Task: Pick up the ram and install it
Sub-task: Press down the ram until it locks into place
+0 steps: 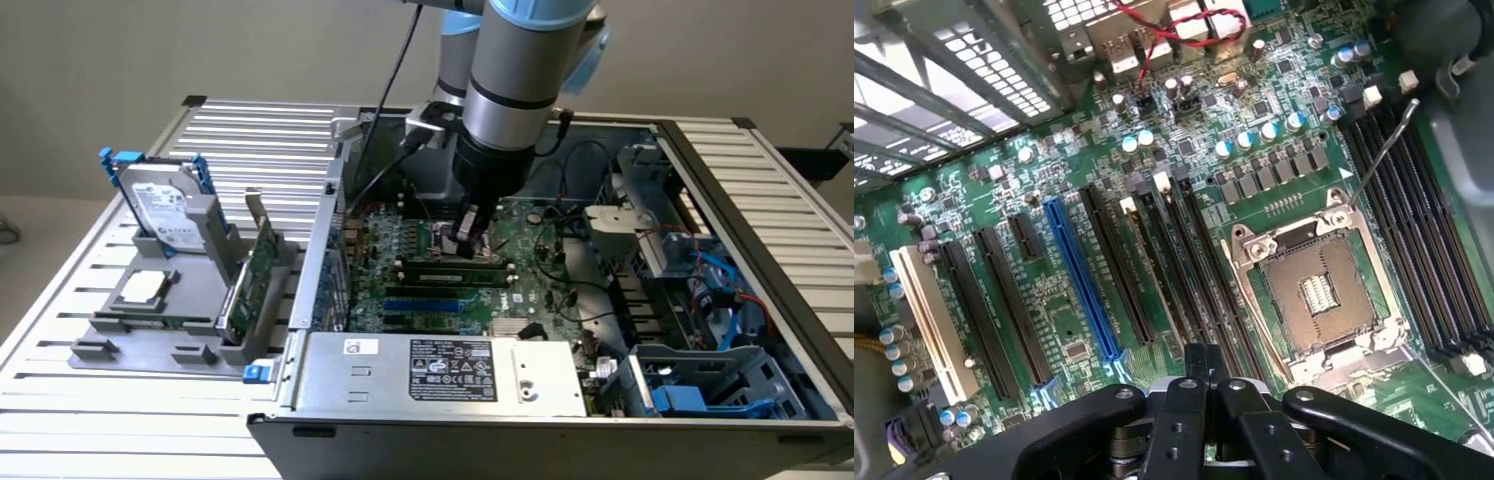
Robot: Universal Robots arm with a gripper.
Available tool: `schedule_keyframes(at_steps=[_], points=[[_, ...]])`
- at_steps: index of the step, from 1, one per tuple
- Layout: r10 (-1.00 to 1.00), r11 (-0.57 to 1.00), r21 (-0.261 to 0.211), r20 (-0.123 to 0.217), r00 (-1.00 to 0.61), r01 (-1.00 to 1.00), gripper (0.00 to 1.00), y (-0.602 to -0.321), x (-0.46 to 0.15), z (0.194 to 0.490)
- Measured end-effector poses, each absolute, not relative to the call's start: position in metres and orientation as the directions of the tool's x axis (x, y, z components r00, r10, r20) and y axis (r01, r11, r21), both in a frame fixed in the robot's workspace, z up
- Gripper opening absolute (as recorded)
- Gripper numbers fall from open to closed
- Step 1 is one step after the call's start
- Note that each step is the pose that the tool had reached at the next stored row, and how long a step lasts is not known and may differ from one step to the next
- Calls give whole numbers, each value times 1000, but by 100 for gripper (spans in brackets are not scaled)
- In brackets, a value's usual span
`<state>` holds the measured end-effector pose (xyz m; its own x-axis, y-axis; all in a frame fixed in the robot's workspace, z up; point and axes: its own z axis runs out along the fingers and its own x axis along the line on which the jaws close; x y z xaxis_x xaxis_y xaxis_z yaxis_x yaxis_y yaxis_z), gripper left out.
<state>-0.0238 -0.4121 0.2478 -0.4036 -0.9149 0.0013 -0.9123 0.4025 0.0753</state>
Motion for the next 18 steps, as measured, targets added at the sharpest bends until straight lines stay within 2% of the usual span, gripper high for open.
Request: schedule_keyframes(at_steps=[18], points=[[-813,583,57,17,-583,-811,11,-412,-24,248]])
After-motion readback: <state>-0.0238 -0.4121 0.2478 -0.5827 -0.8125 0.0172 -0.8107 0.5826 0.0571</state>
